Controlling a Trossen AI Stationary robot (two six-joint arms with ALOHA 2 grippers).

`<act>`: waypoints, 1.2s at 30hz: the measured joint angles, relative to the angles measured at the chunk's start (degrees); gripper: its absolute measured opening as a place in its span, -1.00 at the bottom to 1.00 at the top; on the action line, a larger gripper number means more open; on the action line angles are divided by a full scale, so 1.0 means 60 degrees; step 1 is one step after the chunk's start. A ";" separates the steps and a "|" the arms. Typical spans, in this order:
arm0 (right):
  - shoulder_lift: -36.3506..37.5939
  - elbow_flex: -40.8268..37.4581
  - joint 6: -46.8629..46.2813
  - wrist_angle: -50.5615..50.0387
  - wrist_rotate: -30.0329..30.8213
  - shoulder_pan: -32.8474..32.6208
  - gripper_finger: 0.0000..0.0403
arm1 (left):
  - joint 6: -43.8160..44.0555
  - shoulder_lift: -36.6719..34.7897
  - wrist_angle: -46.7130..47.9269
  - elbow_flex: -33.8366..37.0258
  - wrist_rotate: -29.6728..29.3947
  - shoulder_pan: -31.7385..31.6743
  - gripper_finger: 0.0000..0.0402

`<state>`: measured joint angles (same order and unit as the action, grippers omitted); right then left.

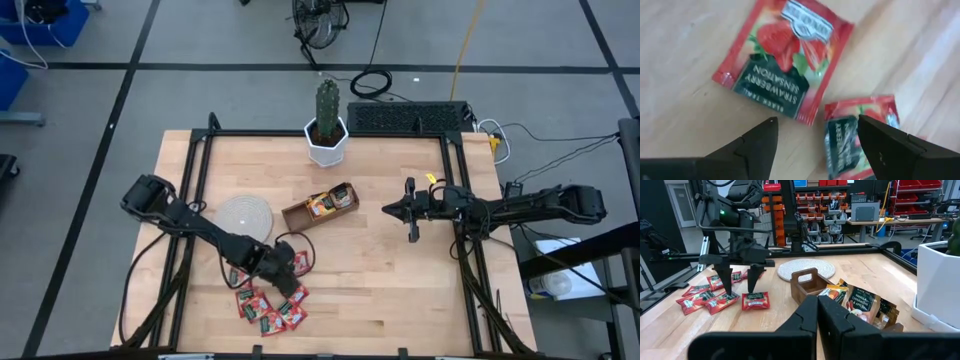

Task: Pick & Place Tea
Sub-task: Put the red tea bag into the left section of the wooden organizer

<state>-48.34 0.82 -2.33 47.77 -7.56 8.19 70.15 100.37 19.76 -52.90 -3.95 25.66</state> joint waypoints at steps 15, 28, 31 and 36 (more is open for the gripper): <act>0.0000 -0.0004 0.0000 0.0051 0.0001 0.0002 -1.00 | -0.4865 -0.0410 0.1846 -0.1163 -0.0771 -0.0459 0.36; 0.0002 -0.0001 -0.0001 0.0003 0.0001 0.0001 -1.00 | -0.7527 0.0407 0.1451 -0.1563 -0.1574 -0.1186 0.36; -0.0004 -0.0001 0.0000 0.0033 0.0001 0.0001 -1.00 | -0.7743 0.0758 0.1385 -0.1567 -0.1253 -0.1164 0.36; -0.0004 0.0000 0.0000 0.0015 0.0001 0.0002 -1.00 | -0.7822 0.1170 0.1074 -0.1596 -0.0805 -0.1167 0.36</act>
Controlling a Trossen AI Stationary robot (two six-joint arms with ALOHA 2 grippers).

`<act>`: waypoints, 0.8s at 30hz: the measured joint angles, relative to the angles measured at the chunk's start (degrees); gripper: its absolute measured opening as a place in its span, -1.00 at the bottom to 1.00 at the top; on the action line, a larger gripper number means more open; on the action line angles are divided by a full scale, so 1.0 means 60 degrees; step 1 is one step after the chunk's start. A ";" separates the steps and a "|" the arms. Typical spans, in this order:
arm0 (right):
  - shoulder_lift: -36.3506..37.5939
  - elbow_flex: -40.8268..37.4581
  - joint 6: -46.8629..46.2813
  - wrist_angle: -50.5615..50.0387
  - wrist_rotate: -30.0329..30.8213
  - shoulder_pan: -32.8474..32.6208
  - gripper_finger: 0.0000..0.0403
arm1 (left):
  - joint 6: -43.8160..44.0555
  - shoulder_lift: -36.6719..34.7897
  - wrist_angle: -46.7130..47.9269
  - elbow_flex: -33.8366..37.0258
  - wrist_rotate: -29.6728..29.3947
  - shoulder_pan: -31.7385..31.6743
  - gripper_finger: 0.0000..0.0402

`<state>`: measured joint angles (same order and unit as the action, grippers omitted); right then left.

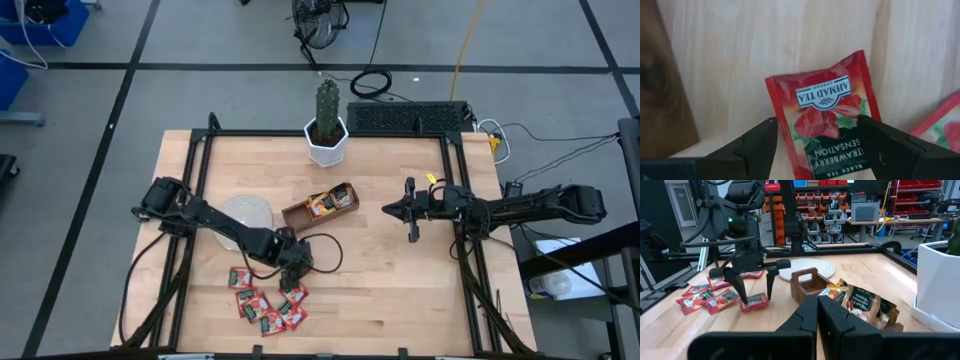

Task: Pick & Place Tea
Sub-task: Put the red tea bag into the left section of the wooden organizer

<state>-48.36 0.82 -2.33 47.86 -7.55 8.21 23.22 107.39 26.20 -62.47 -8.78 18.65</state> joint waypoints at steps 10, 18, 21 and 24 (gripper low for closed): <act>-0.0004 0.0000 0.0000 0.0022 0.0000 -0.0003 -1.00 | 0.0600 0.0886 -0.0191 -0.0081 0.0332 0.0044 0.36; -0.0004 -0.0003 0.0000 0.0000 0.0000 -0.0003 -1.00 | 0.0648 0.0817 -0.0200 -0.0059 0.0400 0.0044 -0.18; -0.0004 -0.0002 0.0000 -0.0007 0.0000 0.0000 -1.00 | 0.0521 0.0813 -0.0232 -0.0059 0.0457 0.0044 -0.63; -0.0004 0.0000 -0.0002 -0.0011 -0.0002 -0.0004 -1.00 | 0.0385 0.0817 -0.0326 -0.0055 0.0529 0.0047 -0.92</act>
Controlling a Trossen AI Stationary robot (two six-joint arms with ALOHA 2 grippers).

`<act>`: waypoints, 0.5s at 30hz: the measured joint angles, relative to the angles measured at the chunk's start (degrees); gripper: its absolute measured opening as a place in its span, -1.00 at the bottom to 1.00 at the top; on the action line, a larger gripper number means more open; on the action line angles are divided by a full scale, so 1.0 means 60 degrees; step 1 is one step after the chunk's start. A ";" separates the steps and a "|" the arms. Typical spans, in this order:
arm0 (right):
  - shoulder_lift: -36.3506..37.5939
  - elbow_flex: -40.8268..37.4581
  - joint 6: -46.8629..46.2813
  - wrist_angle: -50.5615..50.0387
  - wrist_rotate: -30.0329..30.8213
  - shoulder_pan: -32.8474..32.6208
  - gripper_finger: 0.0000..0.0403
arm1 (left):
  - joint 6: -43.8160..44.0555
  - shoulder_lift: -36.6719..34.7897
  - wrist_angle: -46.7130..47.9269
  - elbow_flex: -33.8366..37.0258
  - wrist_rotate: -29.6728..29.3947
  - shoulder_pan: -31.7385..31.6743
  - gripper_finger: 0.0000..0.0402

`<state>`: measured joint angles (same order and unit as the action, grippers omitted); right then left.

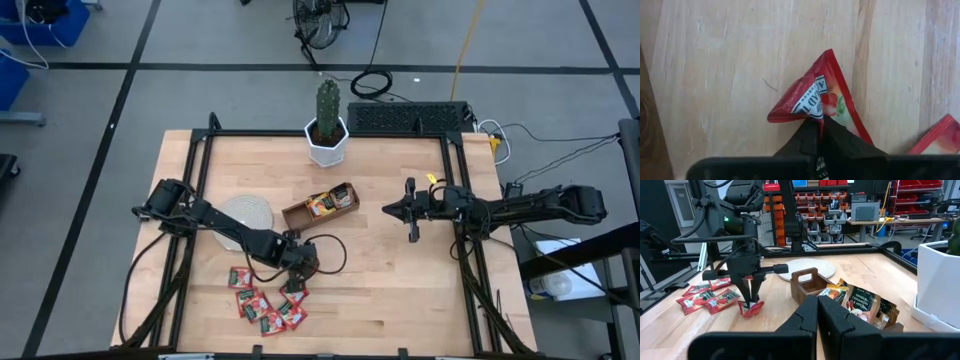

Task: Pick & Place Tea
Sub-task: Put the red tea bag into the left section of the wooden organizer

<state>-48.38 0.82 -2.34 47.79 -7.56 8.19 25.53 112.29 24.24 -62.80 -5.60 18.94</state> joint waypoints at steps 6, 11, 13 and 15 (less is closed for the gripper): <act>0.0000 0.0000 0.0002 0.0000 0.0002 0.0003 -1.00 | -0.0290 -0.0452 0.0797 -0.0118 -0.1028 0.0259 -0.98; -0.0007 -0.0004 0.0002 0.0047 0.0002 0.0000 -1.00 | -0.0946 -0.0904 0.3727 -0.1291 -0.3706 0.0814 -0.99; 0.0008 -0.0003 0.0002 0.0031 0.0002 0.0000 -1.00 | -0.1339 -0.0979 0.4615 -0.1784 -0.5089 0.1008 -0.99; 0.0008 -0.0002 0.0002 0.0049 -0.0001 0.0002 -1.00 | -0.2034 -0.0963 0.5009 -0.1944 -0.6173 0.1110 -0.99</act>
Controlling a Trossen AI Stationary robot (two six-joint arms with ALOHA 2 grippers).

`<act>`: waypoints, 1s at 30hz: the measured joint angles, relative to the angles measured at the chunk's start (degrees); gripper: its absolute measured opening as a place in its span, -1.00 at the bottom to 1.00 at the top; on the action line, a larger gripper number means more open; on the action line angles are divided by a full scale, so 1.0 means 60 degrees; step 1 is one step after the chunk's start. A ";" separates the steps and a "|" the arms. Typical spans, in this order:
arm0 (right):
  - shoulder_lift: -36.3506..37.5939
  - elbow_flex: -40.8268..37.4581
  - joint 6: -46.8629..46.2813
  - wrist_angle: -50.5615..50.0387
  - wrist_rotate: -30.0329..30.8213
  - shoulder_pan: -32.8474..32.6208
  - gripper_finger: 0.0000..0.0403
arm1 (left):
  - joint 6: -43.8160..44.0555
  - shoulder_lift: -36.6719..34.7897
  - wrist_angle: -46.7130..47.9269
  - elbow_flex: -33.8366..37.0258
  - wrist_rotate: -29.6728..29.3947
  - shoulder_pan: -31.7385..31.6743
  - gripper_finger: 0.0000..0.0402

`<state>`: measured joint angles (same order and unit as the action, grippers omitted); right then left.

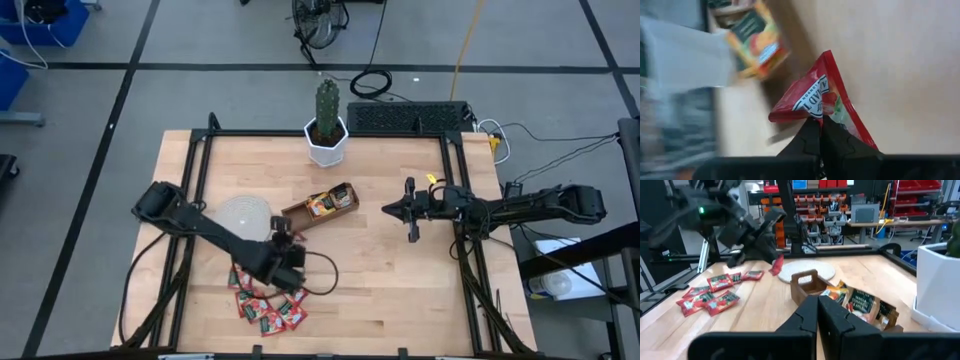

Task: Pick & Place Tea
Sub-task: Put the red tea bag into the left section of the wooden organizer

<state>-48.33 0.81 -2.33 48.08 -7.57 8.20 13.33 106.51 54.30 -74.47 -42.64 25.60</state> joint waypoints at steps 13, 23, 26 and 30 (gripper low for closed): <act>0.0007 -0.0002 0.0000 0.1142 0.0016 0.0002 -1.00 | -0.3296 0.0023 -0.1324 0.0708 -0.1165 -0.1400 -0.99; -0.0004 0.0002 0.0000 0.1020 0.0029 0.0002 -1.00 | -0.4120 0.0016 -0.2127 0.1379 0.0600 -0.2339 -0.99; -0.0004 -0.0001 0.0000 0.0895 0.0029 0.0002 -1.00 | -0.4179 0.0008 -0.1680 0.1386 0.0603 -0.2413 -0.99; -0.0004 0.0001 -0.0044 0.0800 0.0032 0.0002 -1.00 | -0.4607 0.0008 -0.1316 0.1390 0.0553 -0.2498 -0.99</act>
<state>-48.36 0.82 -2.59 52.88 -7.38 8.21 -14.31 106.56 46.40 -66.13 -39.32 10.61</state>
